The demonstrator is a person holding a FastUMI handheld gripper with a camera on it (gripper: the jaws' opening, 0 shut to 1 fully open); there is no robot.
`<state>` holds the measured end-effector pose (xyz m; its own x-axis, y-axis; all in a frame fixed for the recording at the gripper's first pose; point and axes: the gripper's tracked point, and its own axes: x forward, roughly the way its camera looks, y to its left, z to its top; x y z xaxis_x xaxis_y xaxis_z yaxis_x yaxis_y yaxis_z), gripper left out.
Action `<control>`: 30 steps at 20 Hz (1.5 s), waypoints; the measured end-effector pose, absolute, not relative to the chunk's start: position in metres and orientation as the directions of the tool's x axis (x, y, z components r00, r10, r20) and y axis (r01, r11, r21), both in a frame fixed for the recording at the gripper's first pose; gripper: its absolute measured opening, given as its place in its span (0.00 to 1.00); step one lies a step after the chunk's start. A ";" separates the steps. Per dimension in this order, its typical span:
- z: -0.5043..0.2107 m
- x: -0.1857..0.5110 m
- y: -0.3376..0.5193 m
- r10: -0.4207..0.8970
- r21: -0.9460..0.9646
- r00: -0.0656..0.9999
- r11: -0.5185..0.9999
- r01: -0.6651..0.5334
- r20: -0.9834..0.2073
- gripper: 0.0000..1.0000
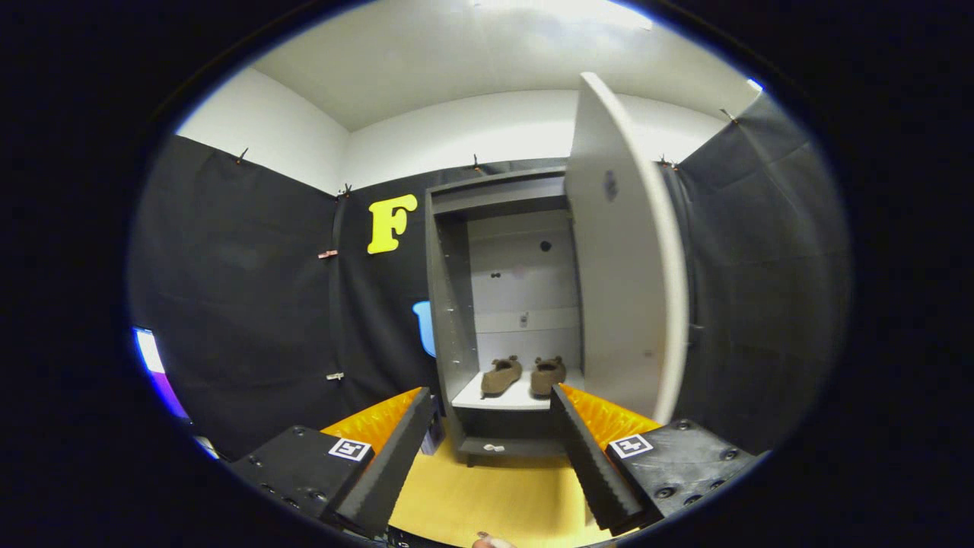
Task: Open the shoe cabinet door, grab the shoes and put them into the shoe cabinet, then close the shoe cabinet door.
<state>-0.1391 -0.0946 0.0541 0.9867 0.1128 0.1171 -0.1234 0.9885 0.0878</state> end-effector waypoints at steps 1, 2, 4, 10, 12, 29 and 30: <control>0.050 -0.146 -0.113 0.070 0.074 0.990 0.994 -0.079 0.121 0.98; 0.046 -0.150 -0.131 0.027 0.062 0.992 0.997 -0.035 0.124 0.97; 0.044 -0.155 -0.168 -0.049 0.050 0.991 0.998 0.043 0.121 0.97; 0.033 -0.130 -0.251 -0.153 0.055 0.983 0.987 0.148 0.101 0.98; 0.027 -0.109 -0.261 -0.139 0.054 0.987 0.989 0.135 0.079 0.98; -0.004 0.000 -0.073 0.125 0.094 0.991 0.987 -0.129 0.046 0.98; -0.004 0.011 -0.056 0.149 0.096 0.988 0.984 -0.153 0.049 0.98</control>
